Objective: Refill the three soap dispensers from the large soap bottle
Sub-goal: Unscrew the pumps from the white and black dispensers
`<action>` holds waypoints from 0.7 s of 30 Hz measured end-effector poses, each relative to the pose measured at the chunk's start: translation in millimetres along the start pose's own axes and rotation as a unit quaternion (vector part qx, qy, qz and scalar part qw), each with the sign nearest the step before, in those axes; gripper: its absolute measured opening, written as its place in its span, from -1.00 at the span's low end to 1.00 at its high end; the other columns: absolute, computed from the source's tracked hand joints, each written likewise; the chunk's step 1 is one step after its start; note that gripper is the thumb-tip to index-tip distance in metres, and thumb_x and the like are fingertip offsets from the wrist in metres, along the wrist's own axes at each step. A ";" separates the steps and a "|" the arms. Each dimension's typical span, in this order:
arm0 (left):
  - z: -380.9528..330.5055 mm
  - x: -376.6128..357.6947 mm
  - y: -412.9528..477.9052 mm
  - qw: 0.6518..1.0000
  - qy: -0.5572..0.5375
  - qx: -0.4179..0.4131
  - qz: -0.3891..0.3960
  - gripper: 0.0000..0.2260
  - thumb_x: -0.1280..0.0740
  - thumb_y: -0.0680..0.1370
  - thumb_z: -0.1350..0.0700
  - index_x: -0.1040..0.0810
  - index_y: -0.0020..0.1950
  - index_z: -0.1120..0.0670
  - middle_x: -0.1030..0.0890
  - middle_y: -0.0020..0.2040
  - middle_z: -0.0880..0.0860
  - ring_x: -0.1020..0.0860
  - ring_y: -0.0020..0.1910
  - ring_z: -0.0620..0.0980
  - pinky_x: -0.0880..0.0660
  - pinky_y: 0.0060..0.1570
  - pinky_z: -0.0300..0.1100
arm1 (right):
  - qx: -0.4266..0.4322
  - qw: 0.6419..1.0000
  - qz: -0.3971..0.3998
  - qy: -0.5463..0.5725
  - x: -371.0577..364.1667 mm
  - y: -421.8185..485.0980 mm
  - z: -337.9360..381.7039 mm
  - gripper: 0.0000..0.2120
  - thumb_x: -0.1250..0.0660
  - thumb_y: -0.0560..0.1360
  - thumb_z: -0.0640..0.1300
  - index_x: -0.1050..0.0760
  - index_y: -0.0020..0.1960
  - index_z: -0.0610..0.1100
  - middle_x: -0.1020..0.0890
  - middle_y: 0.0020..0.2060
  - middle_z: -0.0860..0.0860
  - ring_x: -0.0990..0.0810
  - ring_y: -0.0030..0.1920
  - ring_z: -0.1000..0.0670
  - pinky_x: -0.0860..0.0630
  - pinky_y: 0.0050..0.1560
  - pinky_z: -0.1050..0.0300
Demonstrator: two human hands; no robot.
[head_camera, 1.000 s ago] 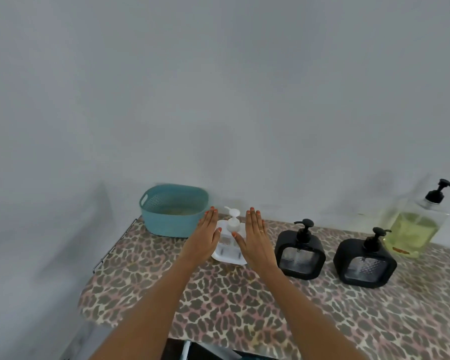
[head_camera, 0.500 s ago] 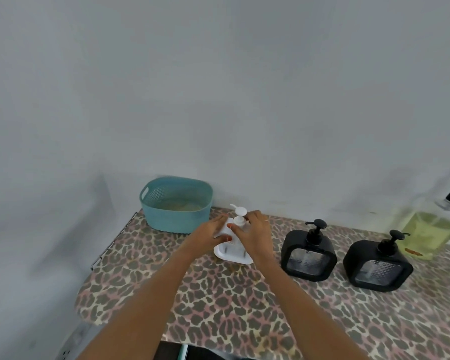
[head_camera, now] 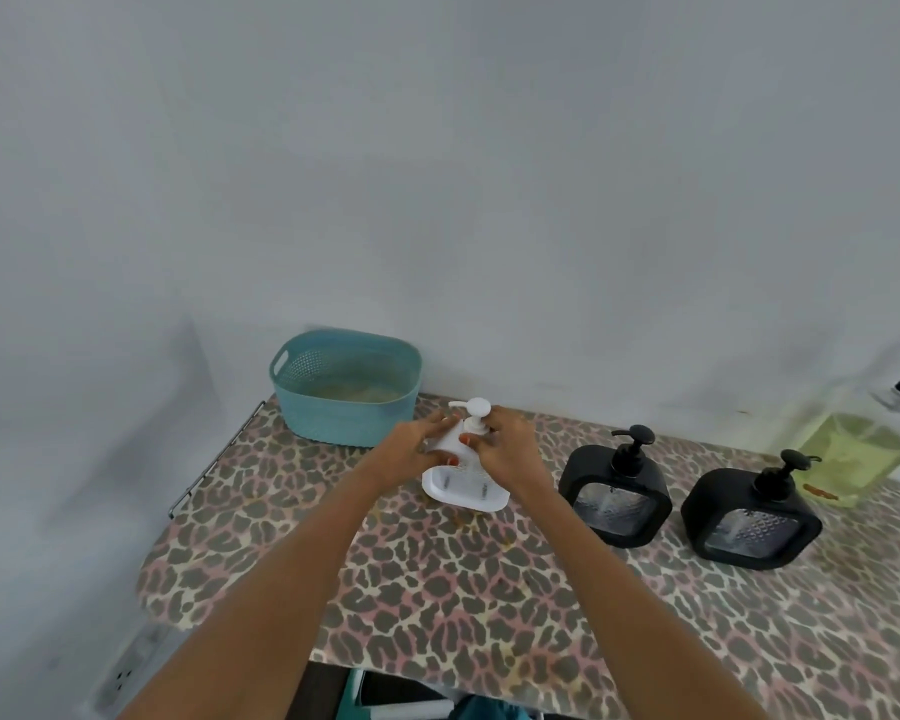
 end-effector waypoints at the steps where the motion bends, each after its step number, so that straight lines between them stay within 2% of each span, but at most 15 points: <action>1: -0.1 0.2 0.0 1.000 0.001 -0.006 0.000 -0.46 -0.38 0.46 0.16 -0.29 0.40 0.13 -0.32 0.42 0.07 -0.41 0.30 0.01 -0.27 0.13 -0.39 | 0.004 1.000 0.015 -0.004 1.7 1.1 -1.7 -0.71 -0.34 0.45 -0.26 -0.51 0.16 -0.27 -0.58 0.08 -0.14 -0.51 0.06 -0.08 -0.26 -0.08 0.39; 5: 0.0 0.2 0.8 1.000 -0.008 -0.011 -0.004 -0.47 -0.39 0.45 0.18 -0.31 0.39 0.11 -0.42 0.36 0.07 -0.47 0.18 -0.02 -0.30 0.04 -0.42 | 0.006 0.997 0.080 0.001 7.0 8.7 -4.7 -0.71 -0.32 0.45 -0.28 -0.46 0.16 -0.23 -0.56 0.06 -0.12 -0.52 0.06 -0.10 -0.28 -0.18 0.39; 6: 0.6 0.4 1.6 1.000 -0.009 -0.011 -0.005 -0.47 -0.39 0.45 0.17 -0.31 0.39 0.10 -0.42 0.36 0.06 -0.47 0.17 -0.04 -0.30 0.05 -0.42 | 0.001 0.997 0.083 0.005 7.3 9.3 -3.3 -0.69 -0.35 0.43 -0.25 -0.45 0.17 -0.20 -0.53 0.05 -0.09 -0.50 0.06 -0.07 -0.29 -0.14 0.36; 8: 2.3 0.8 3.1 1.000 -0.006 -0.008 -0.002 -0.46 -0.39 0.46 0.14 -0.30 0.40 0.08 -0.40 0.38 0.04 -0.46 0.20 -0.04 -0.33 0.09 -0.36 | -0.009 0.999 0.038 -0.002 5.5 7.7 -2.9 -0.57 -0.45 0.36 -0.11 -0.44 0.17 -0.16 -0.47 0.03 -0.01 -0.44 0.03 0.03 -0.33 -0.01 0.25; 10: 3.2 0.6 3.7 1.000 -0.005 -0.003 -0.002 -0.47 -0.39 0.46 0.13 -0.31 0.39 0.07 -0.37 0.40 0.03 -0.45 0.23 -0.02 -0.33 0.11 -0.35 | -0.026 0.999 -0.026 0.006 2.7 4.1 -3.5 -0.54 -0.49 0.31 -0.04 -0.45 0.13 -0.15 -0.44 -0.03 0.03 -0.44 -0.02 0.04 -0.39 0.00 0.18; 13: 4.8 -0.8 4.0 1.000 -0.008 0.004 -0.003 -0.46 -0.40 0.45 0.13 -0.31 0.39 0.08 -0.31 0.43 0.06 -0.40 0.31 0.00 -0.30 0.14 -0.36 | -0.059 0.995 -0.051 0.062 1.4 0.9 -2.0 -0.67 -0.46 0.33 -0.11 -0.44 0.03 -0.16 -0.54 -0.10 -0.03 -0.51 -0.12 0.01 -0.43 -0.17 0.23; 16: 7.4 -2.1 4.2 1.000 -0.007 0.016 -0.005 -0.45 -0.40 0.45 0.12 -0.30 0.40 0.09 -0.27 0.44 0.10 -0.33 0.37 0.04 -0.23 0.13 -0.42 | -0.063 0.994 -0.046 0.076 3.8 0.4 0.5 -0.71 -0.42 0.33 -0.18 -0.49 0.02 -0.16 -0.56 -0.17 0.01 -0.48 -0.21 0.11 -0.34 -0.29 0.38; 19: 9.2 -2.2 5.3 1.000 -0.009 0.017 -0.004 -0.45 -0.39 0.45 0.11 -0.30 0.40 0.08 -0.29 0.44 0.09 -0.33 0.38 0.02 -0.24 0.17 -0.37 | -0.061 0.995 -0.010 0.078 3.0 -1.1 0.5 -0.66 -0.39 0.33 -0.24 -0.50 0.10 -0.16 -0.56 -0.13 0.01 -0.50 -0.17 0.06 -0.33 -0.30 0.37; 21: 9.2 -2.4 5.3 1.000 -0.014 0.015 -0.004 -0.46 -0.39 0.45 0.12 -0.30 0.40 0.08 -0.30 0.43 0.07 -0.34 0.37 0.01 -0.26 0.18 -0.34 | -0.059 0.995 -0.001 0.083 1.6 -0.9 1.7 -0.62 -0.36 0.34 -0.26 -0.47 0.15 -0.15 -0.56 -0.01 -0.04 -0.51 -0.06 0.01 -0.40 -0.19 0.28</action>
Point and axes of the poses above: each hand's wrist, its own y-axis towards the middle knuckle, its own x-axis out of the back of the hand, z = x × y, the point moved 1 cm from there along y, towards the middle knuckle
